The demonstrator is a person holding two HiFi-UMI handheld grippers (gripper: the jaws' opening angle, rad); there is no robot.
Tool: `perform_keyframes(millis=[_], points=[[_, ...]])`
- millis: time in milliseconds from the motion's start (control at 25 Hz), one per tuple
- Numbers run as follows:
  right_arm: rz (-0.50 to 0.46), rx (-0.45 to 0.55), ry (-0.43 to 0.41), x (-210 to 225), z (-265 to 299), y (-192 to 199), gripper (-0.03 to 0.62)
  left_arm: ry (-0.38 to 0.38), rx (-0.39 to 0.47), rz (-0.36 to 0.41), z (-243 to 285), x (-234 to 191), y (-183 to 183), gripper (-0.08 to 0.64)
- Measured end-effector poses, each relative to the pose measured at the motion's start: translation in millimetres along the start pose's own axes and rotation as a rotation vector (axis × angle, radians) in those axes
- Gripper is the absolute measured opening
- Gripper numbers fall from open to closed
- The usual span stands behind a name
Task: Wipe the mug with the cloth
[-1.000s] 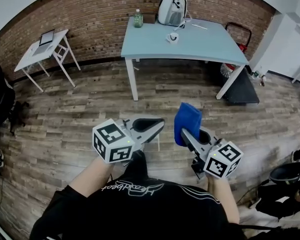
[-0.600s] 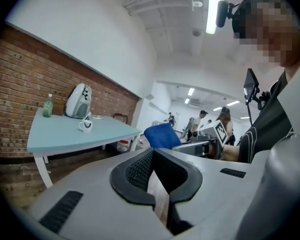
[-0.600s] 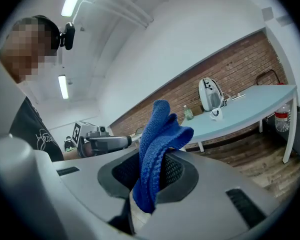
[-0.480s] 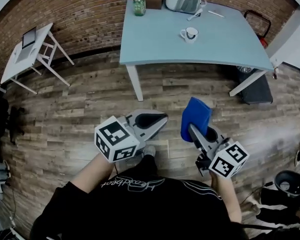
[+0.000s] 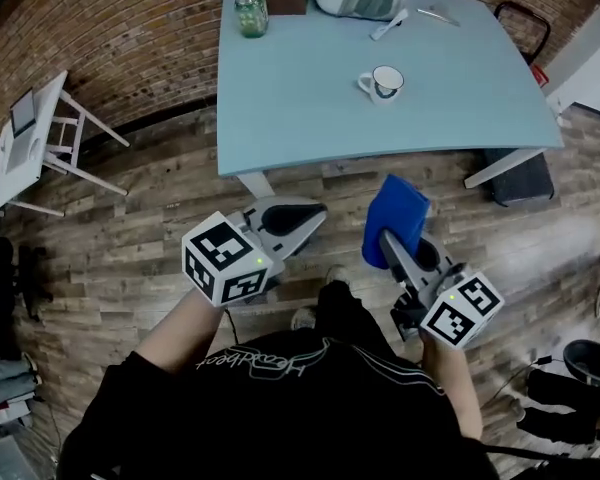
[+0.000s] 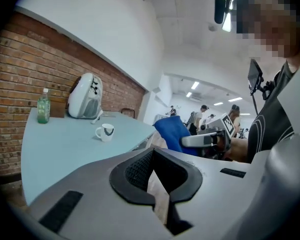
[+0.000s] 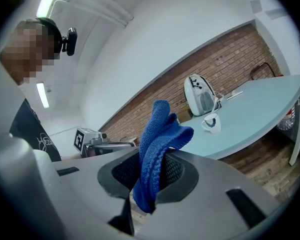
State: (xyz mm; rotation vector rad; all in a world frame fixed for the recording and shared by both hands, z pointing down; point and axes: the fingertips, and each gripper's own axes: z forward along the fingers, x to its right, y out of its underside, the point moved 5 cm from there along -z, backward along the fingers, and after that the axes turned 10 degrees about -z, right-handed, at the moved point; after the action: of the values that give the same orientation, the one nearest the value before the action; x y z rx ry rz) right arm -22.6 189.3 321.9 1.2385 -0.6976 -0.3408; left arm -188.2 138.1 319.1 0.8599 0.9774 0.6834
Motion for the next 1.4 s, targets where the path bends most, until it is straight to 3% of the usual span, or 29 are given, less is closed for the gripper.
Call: perform_keyframes(millis=[240,440,680,840,1120,1400], points=[[0.079,-0.005,0.003,100.0,46.1,-5.3,0.061,-0.014,-0.044,0.014,74.3,-80.6,-36.3,0.005],[0.091,0.004,-0.020,186.9,88.8,-28.5,0.061,-0.032,-0.102,0.054,143.3,-150.4,-75.1,0.005],[0.136,-0.031,-0.024,260.7,131.8,-39.4,0.061,-0.057,-0.203,-0.024,204.7,-221.2,-84.6,0.011],[0.182,-0.038,-0.004,281.2,143.3,-37.7,0.061,-0.061,-0.248,-0.028,224.4,-252.3,-84.8,0.064],[0.223,-0.032,0.072,291.9,140.0,-27.1,0.060,-0.060,-0.345,0.097,262.0,-295.9,-82.0,0.149],[0.251,-0.019,0.135,285.3,129.4,-25.5,0.060,0.009,-0.397,0.221,287.6,-304.4,-82.2,0.155]])
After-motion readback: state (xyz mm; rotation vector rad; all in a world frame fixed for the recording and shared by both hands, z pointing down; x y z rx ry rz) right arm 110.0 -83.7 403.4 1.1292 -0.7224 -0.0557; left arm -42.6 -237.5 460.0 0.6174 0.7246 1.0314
